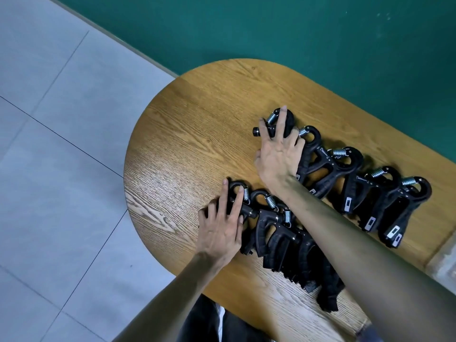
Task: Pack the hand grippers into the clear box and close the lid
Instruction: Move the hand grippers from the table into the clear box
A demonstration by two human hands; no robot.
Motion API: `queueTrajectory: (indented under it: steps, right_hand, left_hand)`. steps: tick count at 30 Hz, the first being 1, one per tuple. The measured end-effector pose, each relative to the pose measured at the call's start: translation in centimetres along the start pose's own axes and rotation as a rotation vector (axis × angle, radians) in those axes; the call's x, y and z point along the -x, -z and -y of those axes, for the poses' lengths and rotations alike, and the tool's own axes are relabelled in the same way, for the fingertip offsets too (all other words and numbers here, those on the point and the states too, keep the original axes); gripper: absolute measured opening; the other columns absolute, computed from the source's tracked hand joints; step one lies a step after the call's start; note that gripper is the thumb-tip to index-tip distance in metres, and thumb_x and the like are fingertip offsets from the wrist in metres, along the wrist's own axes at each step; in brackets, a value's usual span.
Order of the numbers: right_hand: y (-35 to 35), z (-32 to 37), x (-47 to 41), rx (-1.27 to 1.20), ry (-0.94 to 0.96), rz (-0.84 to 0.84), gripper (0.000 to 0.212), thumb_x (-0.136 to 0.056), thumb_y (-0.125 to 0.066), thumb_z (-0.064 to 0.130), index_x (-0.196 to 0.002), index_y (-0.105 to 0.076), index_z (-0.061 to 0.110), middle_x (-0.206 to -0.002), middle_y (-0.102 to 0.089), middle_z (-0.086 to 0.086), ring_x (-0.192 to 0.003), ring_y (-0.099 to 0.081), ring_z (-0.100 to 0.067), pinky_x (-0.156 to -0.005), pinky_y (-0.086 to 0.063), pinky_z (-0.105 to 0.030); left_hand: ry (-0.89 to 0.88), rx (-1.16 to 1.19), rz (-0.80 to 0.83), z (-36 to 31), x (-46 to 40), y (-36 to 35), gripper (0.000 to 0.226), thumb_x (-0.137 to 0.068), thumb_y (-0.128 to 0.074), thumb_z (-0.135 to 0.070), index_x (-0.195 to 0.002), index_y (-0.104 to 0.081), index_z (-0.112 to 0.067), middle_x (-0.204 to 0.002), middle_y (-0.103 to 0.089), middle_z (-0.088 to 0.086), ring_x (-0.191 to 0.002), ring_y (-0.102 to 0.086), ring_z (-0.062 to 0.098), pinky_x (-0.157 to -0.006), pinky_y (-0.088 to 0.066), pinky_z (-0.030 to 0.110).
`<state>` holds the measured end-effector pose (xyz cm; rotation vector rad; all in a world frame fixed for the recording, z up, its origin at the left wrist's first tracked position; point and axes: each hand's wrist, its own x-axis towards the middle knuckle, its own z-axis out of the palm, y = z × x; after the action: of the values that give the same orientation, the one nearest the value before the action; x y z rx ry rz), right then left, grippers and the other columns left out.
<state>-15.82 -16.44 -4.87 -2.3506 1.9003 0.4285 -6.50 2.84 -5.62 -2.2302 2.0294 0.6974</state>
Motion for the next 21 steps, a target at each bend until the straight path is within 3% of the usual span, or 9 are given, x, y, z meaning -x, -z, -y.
queueTrajectory:
  steps: [6,10,14,19,21]
  right_hand:
    - [1.0,-1.1,0.9,0.055,0.093,-0.056,0.099,-0.080,-0.077,0.016,-0.159,-0.019,0.031,-0.167,0.007,-0.023,-0.112,-0.050,-0.040,-0.082,-0.046,-0.049]
    - [2.5,-2.1,2.9,0.045,0.114,-0.077,0.088,-0.085,-0.071,0.020,-0.158,-0.022,0.030,-0.168,0.007,-0.022,-0.107,-0.049,-0.039,-0.080,-0.046,-0.049]
    - [4.4,-3.2,6.0,0.028,0.130,-0.076,0.077,-0.093,-0.061,0.027,-0.159,-0.022,0.030,-0.168,0.011,-0.020,-0.106,-0.046,-0.036,-0.082,-0.044,-0.047]
    - [6.2,-5.0,11.0,-0.032,0.104,-0.094,0.076,-0.094,-0.061,0.031,-0.160,-0.024,0.028,-0.168,0.010,-0.019,-0.105,-0.046,-0.038,-0.082,-0.045,-0.050]
    - [6.8,-5.6,12.9,-0.054,0.079,-0.100,0.078,-0.093,-0.064,0.034,-0.160,-0.024,0.029,-0.168,0.012,-0.018,-0.106,-0.047,-0.039,-0.084,-0.045,-0.050]
  left_hand:
    - [0.014,0.000,0.066,-0.6,0.4,1.0,0.076,-0.103,-0.021,-0.040,-0.151,0.036,-0.027,-0.166,0.023,0.017,-0.111,-0.043,0.026,-0.097,-0.042,0.047]
    - [0.021,-0.039,0.130,-1.0,0.7,2.8,0.078,-0.105,-0.023,-0.036,-0.143,0.045,-0.030,-0.163,0.032,0.015,-0.116,-0.039,0.025,-0.102,-0.038,0.046]
    - [0.055,-0.083,0.133,-1.3,1.1,4.9,0.079,-0.105,-0.028,-0.033,-0.150,0.037,-0.027,-0.161,0.035,0.016,-0.120,-0.037,0.028,-0.104,-0.037,0.049]
    - [0.015,-0.091,0.094,-2.5,2.5,8.5,0.067,-0.098,-0.004,-0.040,-0.153,0.031,-0.027,-0.163,0.031,0.016,-0.120,-0.037,0.028,-0.104,-0.037,0.050]
    - [0.004,-0.096,0.094,-3.0,3.0,9.8,0.069,-0.099,-0.010,-0.038,-0.151,0.035,-0.028,-0.161,0.036,0.016,-0.121,-0.036,0.028,-0.105,-0.036,0.049]
